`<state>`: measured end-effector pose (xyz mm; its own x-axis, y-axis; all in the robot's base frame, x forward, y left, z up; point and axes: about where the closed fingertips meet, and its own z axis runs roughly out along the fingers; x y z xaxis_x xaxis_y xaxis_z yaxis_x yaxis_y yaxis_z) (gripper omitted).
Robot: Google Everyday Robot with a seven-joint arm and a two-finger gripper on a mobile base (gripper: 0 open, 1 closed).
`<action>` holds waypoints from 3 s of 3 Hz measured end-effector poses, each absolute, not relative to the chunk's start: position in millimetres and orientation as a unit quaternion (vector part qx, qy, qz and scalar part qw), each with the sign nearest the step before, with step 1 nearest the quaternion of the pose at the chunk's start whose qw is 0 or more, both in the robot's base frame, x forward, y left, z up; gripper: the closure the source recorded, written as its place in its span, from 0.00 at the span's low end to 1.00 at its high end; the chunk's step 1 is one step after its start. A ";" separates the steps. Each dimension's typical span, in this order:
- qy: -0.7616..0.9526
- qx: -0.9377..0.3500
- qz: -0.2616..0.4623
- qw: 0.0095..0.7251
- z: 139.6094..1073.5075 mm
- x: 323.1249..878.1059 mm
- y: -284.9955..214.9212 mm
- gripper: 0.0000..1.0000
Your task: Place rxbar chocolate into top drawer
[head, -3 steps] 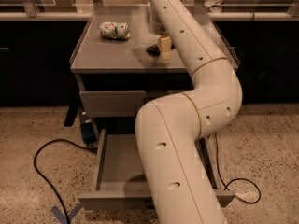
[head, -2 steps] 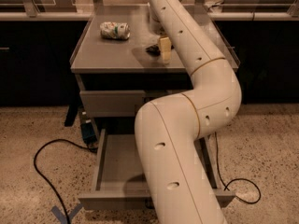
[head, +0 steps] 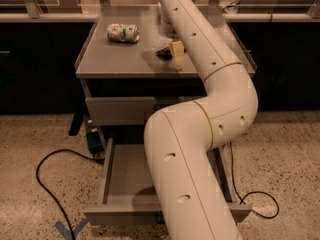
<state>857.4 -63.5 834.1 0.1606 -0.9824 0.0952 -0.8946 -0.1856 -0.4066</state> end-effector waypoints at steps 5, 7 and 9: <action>0.625 -0.771 -0.078 0.092 783.8 820.9 -44.5 0.00; 0.631 -0.766 -0.086 0.088 788.8 820.9 -48.0 0.00; 0.651 -0.752 -0.094 0.024 787.8 805.1 -58.8 0.00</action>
Offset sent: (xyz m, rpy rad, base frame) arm 0.0122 -0.0079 -0.0277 -0.0285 0.5103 0.0803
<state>805.1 -58.8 787.8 0.1335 -0.9849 0.1103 -0.9758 -0.1501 -0.1589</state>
